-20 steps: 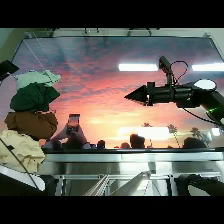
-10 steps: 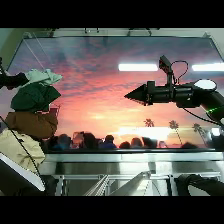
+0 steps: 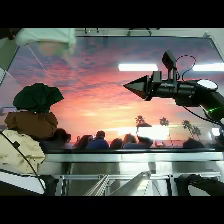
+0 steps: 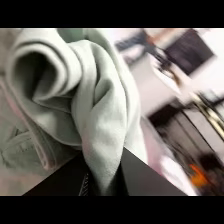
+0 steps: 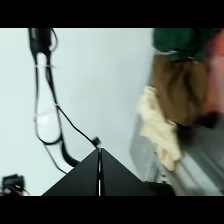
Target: Fold the shirts.
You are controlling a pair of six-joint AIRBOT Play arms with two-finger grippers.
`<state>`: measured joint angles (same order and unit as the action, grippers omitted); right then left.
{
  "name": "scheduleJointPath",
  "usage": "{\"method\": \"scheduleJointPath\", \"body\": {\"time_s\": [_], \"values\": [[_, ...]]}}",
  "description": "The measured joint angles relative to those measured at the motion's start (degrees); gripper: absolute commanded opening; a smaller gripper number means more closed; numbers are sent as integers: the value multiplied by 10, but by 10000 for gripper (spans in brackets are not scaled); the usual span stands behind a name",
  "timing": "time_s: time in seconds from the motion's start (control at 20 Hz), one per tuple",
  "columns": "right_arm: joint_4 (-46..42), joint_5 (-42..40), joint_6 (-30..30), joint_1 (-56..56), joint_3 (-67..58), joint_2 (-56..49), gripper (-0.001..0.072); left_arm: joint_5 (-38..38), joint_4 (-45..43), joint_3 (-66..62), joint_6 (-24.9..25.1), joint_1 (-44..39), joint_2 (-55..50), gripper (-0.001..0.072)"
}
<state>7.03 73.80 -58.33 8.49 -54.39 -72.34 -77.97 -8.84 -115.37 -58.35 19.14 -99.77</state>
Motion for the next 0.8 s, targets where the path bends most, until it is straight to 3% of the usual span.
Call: {"method": "scheduleJointPath", "body": {"time_s": [0.2, 0.4, 0.55, 0.6, 0.7, 0.75, 0.8], "values": [[43, 78, 13, -9, 0, 0, 22, -103, -64, 4, -62, -110, 47, 27], [41, 144, 23, -53, 0, 0, 22, -104, -236, 36, -108, -225, 60, 30], [-18, 166, 27, -112, 0, 2, 23, -60, -321, 94, -123, -281, 63, 606], [-43, 169, 27, -131, 0, 2, 23, -46, -336, 112, -125, -294, 63, 717], [-87, 169, 27, -162, 0, -1, 38, -15, -364, 144, -129, -309, 63, 717], [-102, 166, 27, -171, 0, -3, 204, -6, -373, 153, -129, -310, 64, 715], [-112, 161, 28, -177, 0, -8, 491, 1, -380, 161, -130, -308, 64, 714]]}}
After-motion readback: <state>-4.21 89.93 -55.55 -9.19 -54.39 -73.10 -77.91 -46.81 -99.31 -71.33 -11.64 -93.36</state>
